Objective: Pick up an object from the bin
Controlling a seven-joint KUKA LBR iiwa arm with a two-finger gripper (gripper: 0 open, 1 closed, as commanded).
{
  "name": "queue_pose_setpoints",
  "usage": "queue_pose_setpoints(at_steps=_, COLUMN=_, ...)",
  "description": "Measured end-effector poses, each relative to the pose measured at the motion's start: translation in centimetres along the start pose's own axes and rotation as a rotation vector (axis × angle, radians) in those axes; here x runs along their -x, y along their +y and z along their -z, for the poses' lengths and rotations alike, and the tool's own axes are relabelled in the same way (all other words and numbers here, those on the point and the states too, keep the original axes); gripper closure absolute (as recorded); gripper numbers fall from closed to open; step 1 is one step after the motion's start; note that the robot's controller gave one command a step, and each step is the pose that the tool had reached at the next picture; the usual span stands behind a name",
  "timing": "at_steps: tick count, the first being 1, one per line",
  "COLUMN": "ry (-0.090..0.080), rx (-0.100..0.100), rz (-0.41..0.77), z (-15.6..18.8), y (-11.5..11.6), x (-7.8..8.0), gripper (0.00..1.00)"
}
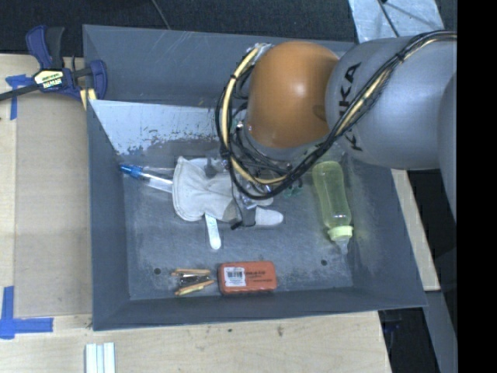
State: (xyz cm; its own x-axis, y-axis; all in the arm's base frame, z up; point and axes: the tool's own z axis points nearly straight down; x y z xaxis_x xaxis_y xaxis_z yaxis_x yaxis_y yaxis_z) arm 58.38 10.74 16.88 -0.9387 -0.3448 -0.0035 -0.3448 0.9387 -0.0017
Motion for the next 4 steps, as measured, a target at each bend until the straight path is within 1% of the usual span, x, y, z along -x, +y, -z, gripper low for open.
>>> queue_pose_setpoints(at_steps=1, ry=-0.001, rx=0.004, rz=0.040, z=-0.6, y=3.8, x=0.8, gripper=0.00)
queue_pose_setpoints(at_steps=2, ry=-0.006, rx=0.000, rz=0.186, z=-5.4, y=1.0, x=1.7, gripper=0.00)
queue_pose_setpoints(at_steps=3, ry=0.000, rx=0.004, rz=0.169, z=-8.5, y=0.1, x=1.6, gripper=0.00)
queue_pose_setpoints(at_steps=4, ry=0.002, rx=0.003, rz=0.113, z=-4.8, y=0.7, x=2.8, gripper=0.00)
